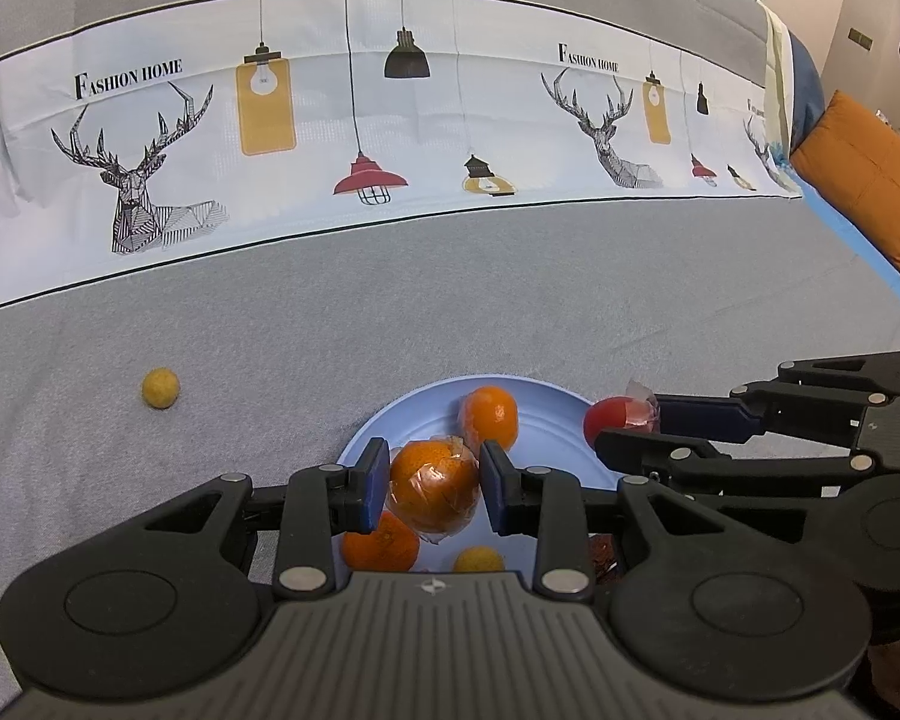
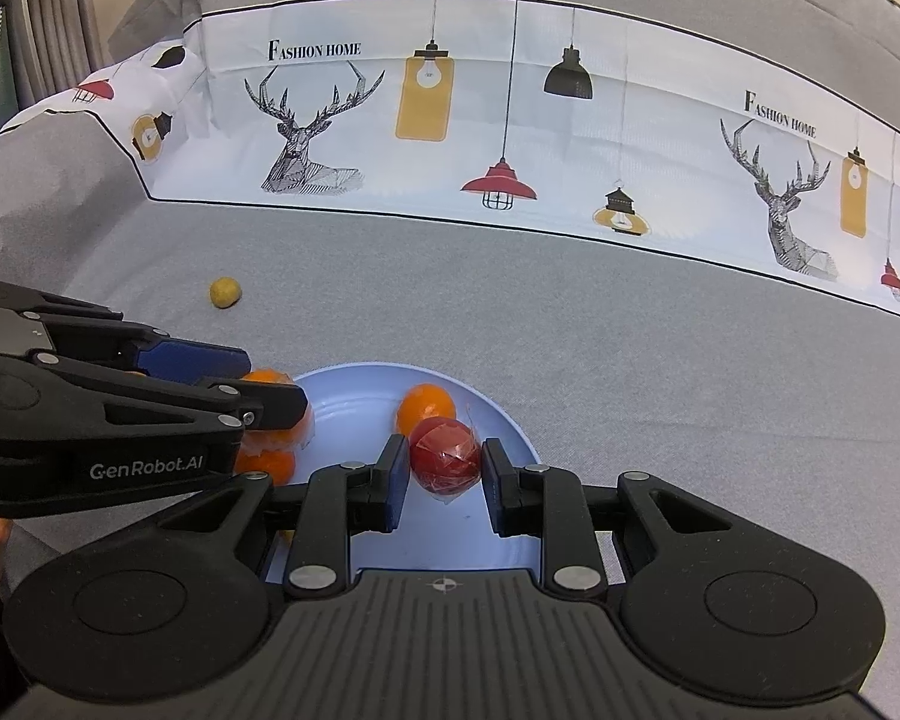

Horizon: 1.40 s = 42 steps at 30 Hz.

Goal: Organize fruits
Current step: 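Lower the red fruit into the plate with the right tool while the left tool lowers the wrapped mandarin, then open the right tool to release the red fruit while the left tool releases the wrapped mandarin, then grasp a mandarin from the table with the right tool while the left tool grasps a small yellow fruit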

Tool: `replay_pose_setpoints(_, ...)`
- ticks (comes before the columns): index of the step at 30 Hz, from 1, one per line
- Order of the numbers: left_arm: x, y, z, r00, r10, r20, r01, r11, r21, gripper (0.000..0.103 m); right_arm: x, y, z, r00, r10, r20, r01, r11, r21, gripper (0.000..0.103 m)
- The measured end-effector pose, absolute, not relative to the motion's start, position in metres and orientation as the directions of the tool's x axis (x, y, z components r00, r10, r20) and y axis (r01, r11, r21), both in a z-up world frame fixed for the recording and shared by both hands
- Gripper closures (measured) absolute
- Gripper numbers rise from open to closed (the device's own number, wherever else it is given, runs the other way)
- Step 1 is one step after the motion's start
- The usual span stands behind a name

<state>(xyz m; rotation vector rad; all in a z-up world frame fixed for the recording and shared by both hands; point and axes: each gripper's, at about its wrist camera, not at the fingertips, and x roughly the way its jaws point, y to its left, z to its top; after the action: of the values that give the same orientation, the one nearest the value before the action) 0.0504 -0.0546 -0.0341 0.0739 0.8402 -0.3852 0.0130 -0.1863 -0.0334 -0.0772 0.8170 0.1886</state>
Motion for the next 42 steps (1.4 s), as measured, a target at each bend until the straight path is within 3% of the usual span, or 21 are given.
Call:
replay_pose_setpoints(2, 0.052, -0.054, -0.035, 0.591, -0.307, -0.746, 0.356, 0.929, -0.101, 0.066, 0.013, -0.185, -0.034, 0.670, 0.133, -0.730, -0.199, 0.980, -0.005, 0.059)
replay_pose_setpoints(5, 0.052, -0.053, -0.034, 0.605, -0.288, -0.742, 0.346, 0.935, -0.081, 0.056, 0.013, -0.186, -0.032, 0.684, 0.114, -0.720, -0.181, 0.983, -0.016, 0.053)
replay_pose_setpoints(11, 0.049, -0.051, -0.030, 0.645, -0.261, -0.718, 0.330, 0.943, -0.045, 0.056, 0.013, -0.190, -0.031, 0.705, 0.091, -0.703, -0.152, 0.988, -0.025, 0.043)
replay_pose_setpoints(13, 0.049, -0.049, -0.028, 0.660, -0.249, -0.709, 0.321, 0.946, -0.033, 0.061, 0.013, -0.189, -0.030, 0.710, 0.089, -0.698, -0.151, 0.988, -0.028, 0.043)
replay_pose_setpoints(15, 0.049, -0.046, -0.024, 0.673, -0.239, -0.700, 0.313, 0.950, -0.023, 0.085, 0.012, -0.189, -0.028, 0.720, 0.083, -0.689, -0.144, 0.989, -0.032, 0.043)
replay_pose_setpoints(19, 0.051, -0.035, -0.014, 0.714, -0.195, -0.673, 0.278, 0.960, 0.016, 0.093, 0.012, -0.190, -0.024, 0.744, 0.069, -0.665, -0.127, 0.991, -0.039, 0.043)
replay_pose_setpoints(24, 0.067, -0.005, 0.016, 0.733, -0.178, -0.656, 0.182, 0.981, -0.062, 0.093, 0.012, -0.190, -0.017, 0.771, 0.060, -0.634, -0.103, 0.994, -0.032, 0.047)
replay_pose_setpoints(28, 0.099, 0.015, 0.049, 0.764, -0.161, -0.625, 0.133, 0.987, -0.091, 0.093, 0.015, -0.186, -0.010, 0.788, 0.076, -0.610, -0.093, 0.996, 0.003, 0.063)
replay_pose_setpoints(31, 0.122, 0.026, 0.056, 0.804, -0.137, -0.578, 0.153, 0.988, -0.022, 0.093, 0.015, -0.178, -0.007, 0.800, 0.089, -0.593, -0.100, 0.995, 0.014, 0.077)
replay_pose_setpoints(33, 0.124, 0.035, 0.034, 0.836, -0.074, -0.543, 0.145, 0.986, 0.088, 0.093, 0.016, -0.170, -0.006, 0.805, 0.101, -0.585, -0.111, 0.994, 0.019, 0.077)
replay_pose_setpoints(34, 0.126, 0.042, 0.018, 0.815, -0.042, -0.578, 0.136, 0.983, 0.120, 0.093, 0.016, -0.166, -0.006, 0.807, 0.108, -0.581, -0.118, 0.993, 0.020, 0.078)
replay_pose_setpoints(35, 0.137, 0.051, 0.001, 0.726, 0.006, -0.688, 0.111, 0.986, 0.126, 0.094, 0.017, -0.161, -0.006, 0.808, 0.120, -0.577, -0.132, 0.991, 0.021, 0.080)
replay_pose_setpoints(36, 0.144, 0.065, -0.006, 0.675, 0.022, -0.737, 0.055, 0.995, 0.081, 0.094, 0.017, -0.155, -0.006, 0.808, 0.137, -0.574, -0.151, 0.988, 0.023, 0.081)
replay_pose_setpoints(39, 0.159, 0.127, -0.011, 0.628, -0.102, -0.772, -0.133, 0.963, -0.235, 0.094, 0.022, -0.137, -0.006, 0.797, 0.195, -0.572, -0.214, 0.976, 0.036, 0.081)
replay_pose_setpoints(42, 0.162, 0.153, -0.015, 0.598, -0.035, -0.801, -0.246, 0.943, -0.224, 0.094, 0.029, -0.120, -0.010, 0.769, 0.238, -0.593, -0.261, 0.964, 0.049, 0.081)
